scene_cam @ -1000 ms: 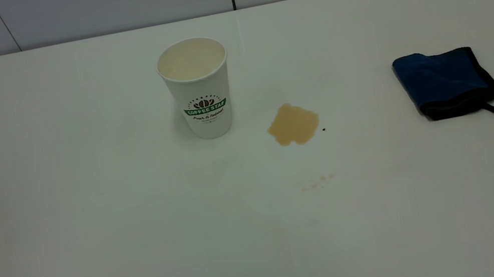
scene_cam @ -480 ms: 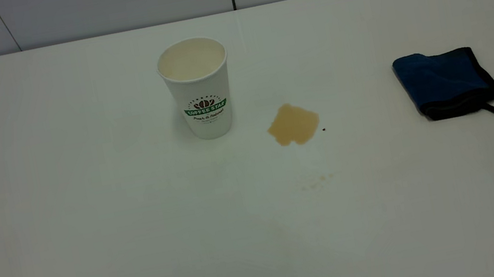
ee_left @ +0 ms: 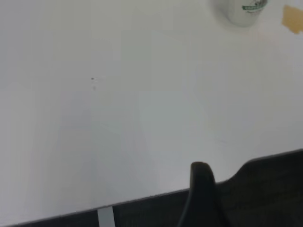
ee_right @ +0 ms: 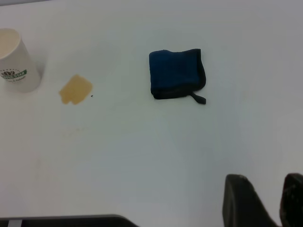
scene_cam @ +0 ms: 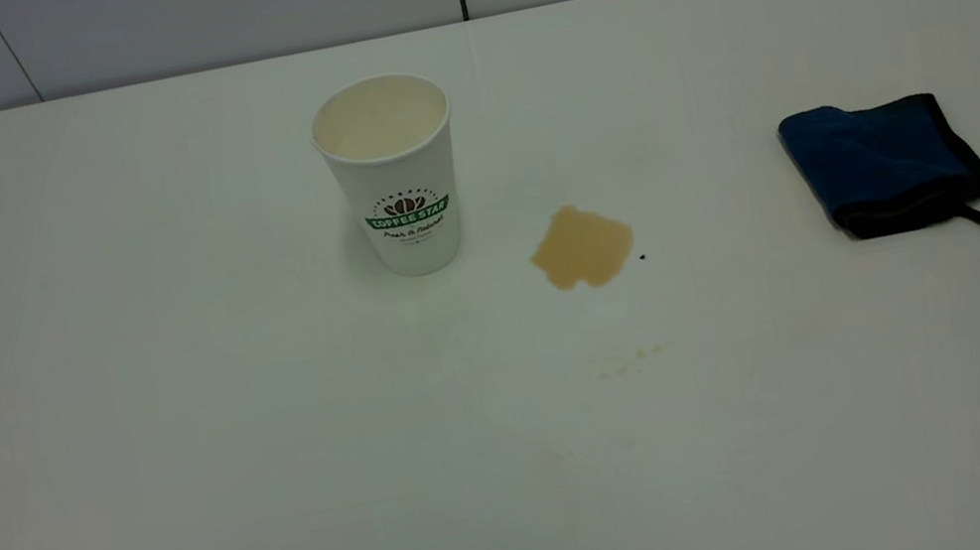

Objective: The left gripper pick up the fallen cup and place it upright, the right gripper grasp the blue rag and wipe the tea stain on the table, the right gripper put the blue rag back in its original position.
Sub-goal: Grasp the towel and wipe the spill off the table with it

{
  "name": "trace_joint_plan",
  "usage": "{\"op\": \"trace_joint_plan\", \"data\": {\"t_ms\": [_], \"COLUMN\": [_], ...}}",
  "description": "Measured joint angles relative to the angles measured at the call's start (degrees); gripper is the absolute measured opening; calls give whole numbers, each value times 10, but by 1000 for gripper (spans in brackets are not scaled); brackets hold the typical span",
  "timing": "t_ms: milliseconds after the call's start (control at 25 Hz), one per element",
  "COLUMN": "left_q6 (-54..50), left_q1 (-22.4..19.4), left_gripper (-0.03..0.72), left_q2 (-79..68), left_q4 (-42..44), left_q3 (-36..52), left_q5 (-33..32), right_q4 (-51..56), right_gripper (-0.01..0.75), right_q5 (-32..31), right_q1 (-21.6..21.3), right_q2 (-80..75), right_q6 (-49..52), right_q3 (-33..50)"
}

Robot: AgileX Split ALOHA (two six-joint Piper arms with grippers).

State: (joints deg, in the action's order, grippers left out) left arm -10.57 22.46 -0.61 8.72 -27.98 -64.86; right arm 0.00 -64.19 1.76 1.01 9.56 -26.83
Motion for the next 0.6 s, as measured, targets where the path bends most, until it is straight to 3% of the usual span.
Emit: {"op": "trace_joint_plan", "data": {"t_ms": [200,600], "left_q6": [0,0], "left_q1": [-90,-178], "left_gripper": [558,558], "left_q2": [1,1], "left_q4": [0,0], "left_q3": [0,0], "left_q5": [0,0], "right_q4": [0,0], "right_gripper": [240,240], "right_q5": [0,0], "right_q1": [0,0], "right_q2": [0,0], "right_q6": [0,0], "right_q3": [0,0]}}
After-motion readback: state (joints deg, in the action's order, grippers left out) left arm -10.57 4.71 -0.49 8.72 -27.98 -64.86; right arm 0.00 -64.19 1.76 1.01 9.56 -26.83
